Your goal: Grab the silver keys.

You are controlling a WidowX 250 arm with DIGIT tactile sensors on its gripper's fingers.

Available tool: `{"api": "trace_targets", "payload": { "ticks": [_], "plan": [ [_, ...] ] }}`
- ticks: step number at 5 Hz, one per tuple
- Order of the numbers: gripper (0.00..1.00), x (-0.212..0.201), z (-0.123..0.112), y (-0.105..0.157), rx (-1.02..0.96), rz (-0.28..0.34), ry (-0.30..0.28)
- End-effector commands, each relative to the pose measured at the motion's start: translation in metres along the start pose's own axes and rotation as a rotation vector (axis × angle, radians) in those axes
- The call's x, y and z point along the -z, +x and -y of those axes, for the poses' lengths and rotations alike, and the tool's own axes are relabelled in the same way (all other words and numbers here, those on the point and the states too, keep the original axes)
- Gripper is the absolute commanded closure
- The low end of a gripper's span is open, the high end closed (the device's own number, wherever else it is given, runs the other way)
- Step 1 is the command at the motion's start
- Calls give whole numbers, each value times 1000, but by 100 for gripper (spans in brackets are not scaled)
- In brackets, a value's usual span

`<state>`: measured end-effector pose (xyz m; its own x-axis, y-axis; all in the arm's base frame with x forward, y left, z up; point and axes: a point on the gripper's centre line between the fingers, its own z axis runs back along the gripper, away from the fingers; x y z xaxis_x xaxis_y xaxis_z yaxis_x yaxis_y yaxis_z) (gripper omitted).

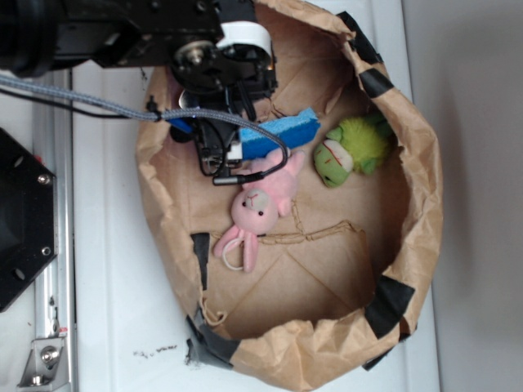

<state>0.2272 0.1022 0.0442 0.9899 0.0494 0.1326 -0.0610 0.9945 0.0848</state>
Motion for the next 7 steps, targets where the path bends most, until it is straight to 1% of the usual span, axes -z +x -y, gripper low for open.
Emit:
{"api": "trace_targets", "payload": {
  "ticks": [1,2,5,6,7],
  "plan": [
    [0,17,-11,2,23,41,58],
    [100,16,-9,3,1,48,48],
    [100,13,-8,7,-18,44,53],
    [100,4,-5,3,-4,50,26],
    [100,-26,2,-7,-3,57,-22]
  ]
}}
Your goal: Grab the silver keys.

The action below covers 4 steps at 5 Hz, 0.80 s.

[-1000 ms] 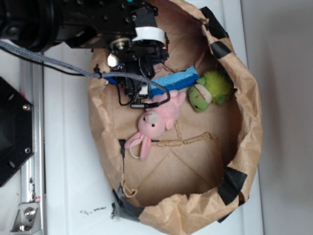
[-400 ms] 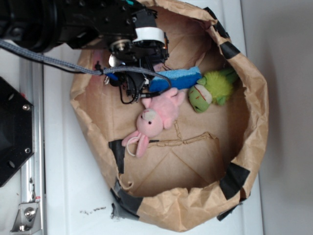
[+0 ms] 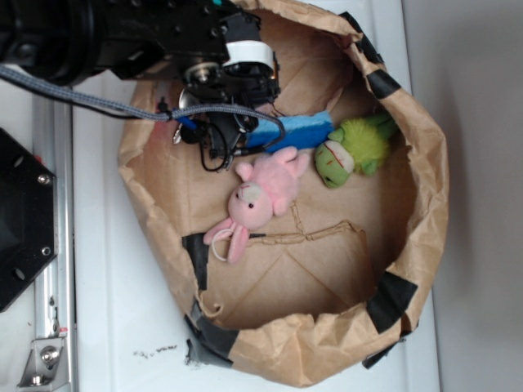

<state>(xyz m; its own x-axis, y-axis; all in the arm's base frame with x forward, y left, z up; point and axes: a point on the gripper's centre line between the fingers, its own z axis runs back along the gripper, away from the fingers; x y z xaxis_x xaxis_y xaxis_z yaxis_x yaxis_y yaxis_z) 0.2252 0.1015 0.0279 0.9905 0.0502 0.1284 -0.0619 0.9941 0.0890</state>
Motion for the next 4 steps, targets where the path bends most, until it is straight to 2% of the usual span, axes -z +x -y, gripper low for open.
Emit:
{"api": "trace_targets", "payload": {
  "ticks": [1,2,3,4],
  "plan": [
    [100,-95,17,-5,-75,-25,-138],
    [100,-148,47,6,-76,-10,-392],
    [100,-135,71,17,-92,-16,-309],
    [100,-117,74,23,-116,-60,-229]
  ]
}}
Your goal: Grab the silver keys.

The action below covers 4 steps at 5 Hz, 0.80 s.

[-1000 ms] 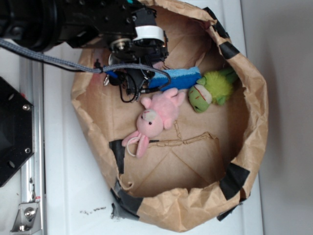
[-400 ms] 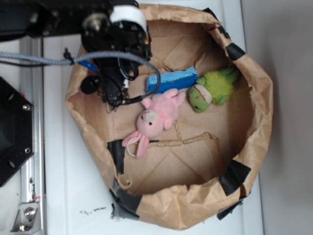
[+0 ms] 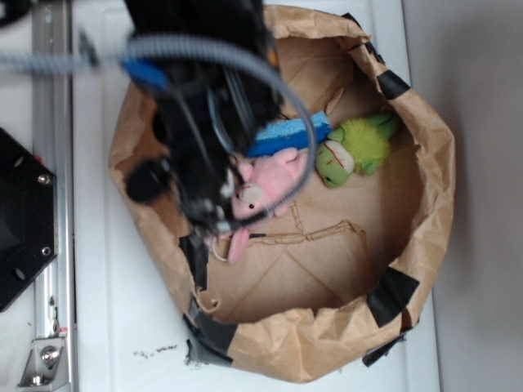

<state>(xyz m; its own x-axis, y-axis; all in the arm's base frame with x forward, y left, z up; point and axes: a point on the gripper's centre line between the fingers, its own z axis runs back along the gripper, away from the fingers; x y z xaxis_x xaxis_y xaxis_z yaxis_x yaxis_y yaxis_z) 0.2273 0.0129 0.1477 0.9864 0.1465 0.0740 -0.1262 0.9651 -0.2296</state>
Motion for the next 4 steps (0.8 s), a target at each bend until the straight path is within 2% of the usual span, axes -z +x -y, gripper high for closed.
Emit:
{"api": "trace_targets", "payload": {
  "ticks": [1,2,3,4],
  "plan": [
    [100,9,-5,16,-39,2,88],
    [100,9,-6,19,-52,-16,89],
    [100,13,-8,20,-66,9,97],
    [100,15,-8,19,-70,9,125]
  ]
}}
